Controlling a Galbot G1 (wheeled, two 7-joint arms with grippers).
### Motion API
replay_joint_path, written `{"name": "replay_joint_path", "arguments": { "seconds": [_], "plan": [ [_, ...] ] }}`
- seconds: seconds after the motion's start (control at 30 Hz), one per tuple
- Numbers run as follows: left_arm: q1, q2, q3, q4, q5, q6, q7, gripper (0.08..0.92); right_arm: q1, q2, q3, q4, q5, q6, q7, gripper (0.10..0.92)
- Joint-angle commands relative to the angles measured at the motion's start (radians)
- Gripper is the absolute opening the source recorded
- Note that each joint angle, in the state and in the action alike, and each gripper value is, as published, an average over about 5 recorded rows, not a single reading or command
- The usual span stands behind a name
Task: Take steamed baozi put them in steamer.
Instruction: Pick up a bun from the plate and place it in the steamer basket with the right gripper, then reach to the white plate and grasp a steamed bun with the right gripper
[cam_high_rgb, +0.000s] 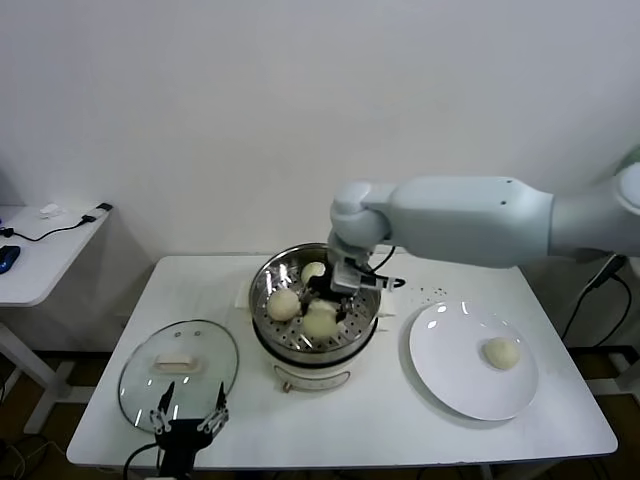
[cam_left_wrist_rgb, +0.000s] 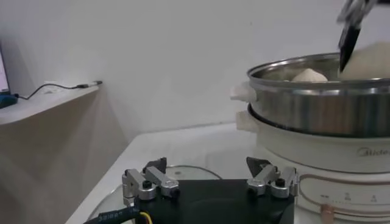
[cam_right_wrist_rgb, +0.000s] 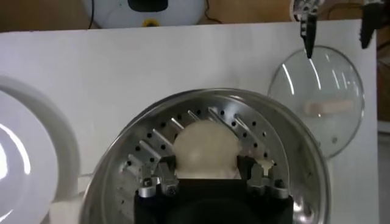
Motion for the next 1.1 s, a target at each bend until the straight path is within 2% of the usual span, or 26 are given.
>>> {"name": "replay_joint_path", "arguments": {
  "seconds": [0.03, 0.17, 0.43, 0.63, 0.87, 1.03, 1.1],
  "plan": [
    [-0.001, -0.001, 0.000, 0.001, 0.000, 0.002, 0.000, 0.823, -0.091, 0.089, -0.016, -0.087, -0.068, 0.042, 0.040, 0.662],
    [-0.003, -0.002, 0.000, 0.003, 0.000, 0.002, 0.000, 0.823, -0.104, 0.102, -0.014, -0.110, -0.069, 0.045, 0.043, 0.672],
    [-0.003, -0.003, -0.002, -0.002, -0.001, 0.004, 0.000, 0.823, -0.066, 0.080, -0.008, -0.109, -0.018, 0.056, 0.029, 0.815],
    [-0.003, -0.002, -0.002, -0.007, -0.001, 0.006, 0.001, 0.823, 0.030, 0.006, 0.015, -0.085, 0.094, 0.076, -0.063, 0.823],
    [0.001, 0.000, -0.006, -0.010, 0.006, 0.004, 0.000, 0.823, 0.196, -0.204, 0.012, -0.103, 0.271, 0.005, -0.190, 0.823],
    [-0.004, 0.002, -0.008, -0.010, 0.015, 0.002, 0.001, 0.823, 0.317, -0.382, -0.107, -0.193, 0.446, -0.189, -0.263, 0.823],
    [-0.006, 0.004, -0.009, -0.010, 0.014, 0.002, 0.001, 0.823, 0.341, -0.460, -0.171, -0.203, 0.458, -0.256, -0.259, 0.823]
  ]
}}
